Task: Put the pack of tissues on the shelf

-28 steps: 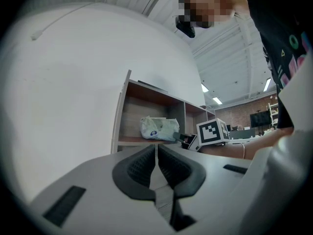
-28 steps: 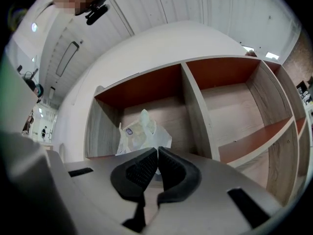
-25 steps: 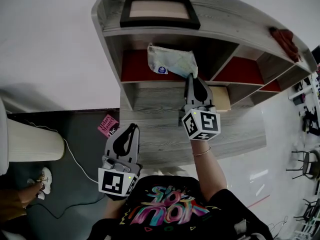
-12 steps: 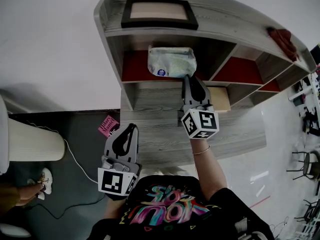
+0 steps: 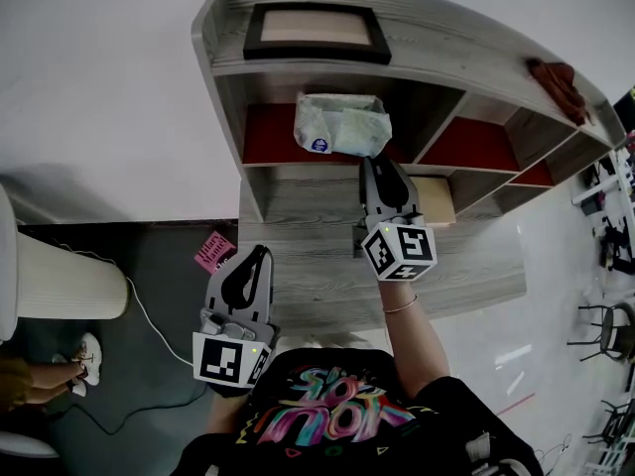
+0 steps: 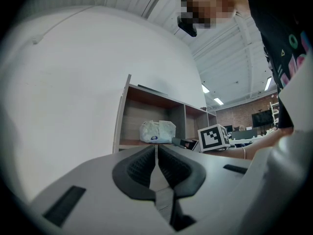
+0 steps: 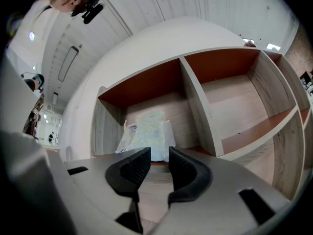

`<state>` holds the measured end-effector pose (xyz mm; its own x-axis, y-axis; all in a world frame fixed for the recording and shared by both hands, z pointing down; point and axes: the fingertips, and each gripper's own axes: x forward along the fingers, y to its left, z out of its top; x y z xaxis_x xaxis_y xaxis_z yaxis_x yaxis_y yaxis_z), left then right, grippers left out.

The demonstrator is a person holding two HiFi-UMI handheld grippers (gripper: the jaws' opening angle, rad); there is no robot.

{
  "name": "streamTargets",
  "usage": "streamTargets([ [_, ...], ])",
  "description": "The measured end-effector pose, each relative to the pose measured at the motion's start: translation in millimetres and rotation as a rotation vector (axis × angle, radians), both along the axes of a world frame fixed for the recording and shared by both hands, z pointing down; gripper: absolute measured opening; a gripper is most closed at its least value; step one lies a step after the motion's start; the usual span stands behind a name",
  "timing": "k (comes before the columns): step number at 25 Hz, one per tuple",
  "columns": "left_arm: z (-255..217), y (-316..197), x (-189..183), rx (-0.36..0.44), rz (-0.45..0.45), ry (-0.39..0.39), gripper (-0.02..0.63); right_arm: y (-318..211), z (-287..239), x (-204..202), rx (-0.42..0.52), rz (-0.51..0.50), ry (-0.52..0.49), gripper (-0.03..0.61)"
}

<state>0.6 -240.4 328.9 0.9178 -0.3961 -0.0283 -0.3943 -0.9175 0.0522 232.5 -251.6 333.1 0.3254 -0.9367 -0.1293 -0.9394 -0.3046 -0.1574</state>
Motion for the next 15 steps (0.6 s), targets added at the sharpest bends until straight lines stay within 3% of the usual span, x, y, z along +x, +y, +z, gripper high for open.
streamTargets([
  [8,-6,2,1,0.013,-0.006,0.010,0.037,13,4,-7,-0.011,-0.027,-0.019,0.110],
  [15,-7,8,5,0.020,-0.002,0.014,0.037,21,-8,-32,-0.010,-0.149,-0.031,0.110],
])
